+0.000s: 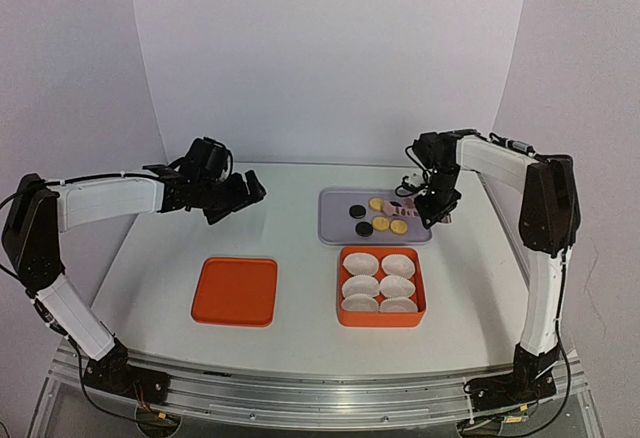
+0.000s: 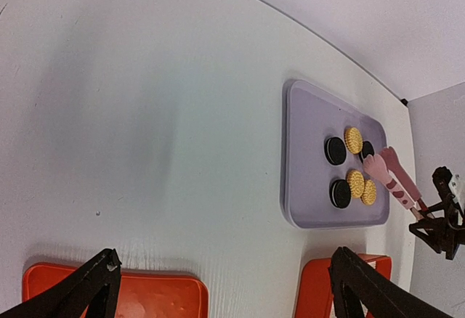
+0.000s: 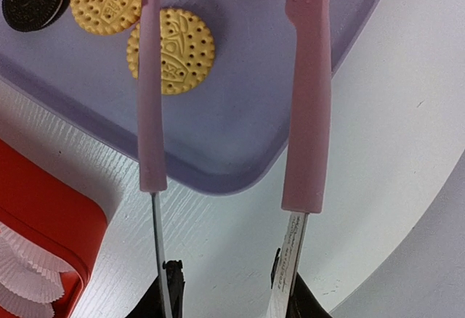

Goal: Pack the cookies

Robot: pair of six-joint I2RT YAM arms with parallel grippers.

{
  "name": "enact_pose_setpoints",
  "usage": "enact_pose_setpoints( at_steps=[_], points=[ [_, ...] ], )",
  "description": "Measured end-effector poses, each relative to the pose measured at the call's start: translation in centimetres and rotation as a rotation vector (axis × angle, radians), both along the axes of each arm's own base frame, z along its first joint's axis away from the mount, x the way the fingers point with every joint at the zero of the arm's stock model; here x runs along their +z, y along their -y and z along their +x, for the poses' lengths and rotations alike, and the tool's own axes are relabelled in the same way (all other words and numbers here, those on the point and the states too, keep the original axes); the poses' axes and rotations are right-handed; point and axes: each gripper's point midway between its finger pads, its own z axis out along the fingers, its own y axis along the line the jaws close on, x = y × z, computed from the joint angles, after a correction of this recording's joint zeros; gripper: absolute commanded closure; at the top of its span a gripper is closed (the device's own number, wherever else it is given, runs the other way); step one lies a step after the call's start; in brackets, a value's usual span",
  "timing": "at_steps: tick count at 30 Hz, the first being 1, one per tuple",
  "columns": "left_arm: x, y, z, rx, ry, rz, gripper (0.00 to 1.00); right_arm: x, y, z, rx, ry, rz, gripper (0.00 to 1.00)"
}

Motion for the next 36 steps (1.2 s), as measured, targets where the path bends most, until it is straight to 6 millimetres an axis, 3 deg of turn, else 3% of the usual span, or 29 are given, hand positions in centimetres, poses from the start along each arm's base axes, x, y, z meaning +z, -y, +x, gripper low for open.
enact_pose_setpoints(
  at_steps=[8, 18, 36],
  points=[
    [-0.3, 0.4, 0.1, -0.013, -0.011, -0.007, 0.0, -0.1, 0.0, 0.6, -0.009, 0.01, -0.008, 0.65],
    [-0.5, 0.5, 0.1, -0.015, -0.017, -0.007, 0.0, -1.6, 0.1, 0.7, -0.01, -0.021, -0.025, 0.66],
    [-0.7, 0.9, 0.1, -0.024, -0.031, -0.021, 0.0, -1.7, 0.1, 1.6, -0.018, -0.005, -0.039, 0.71]
  ],
)
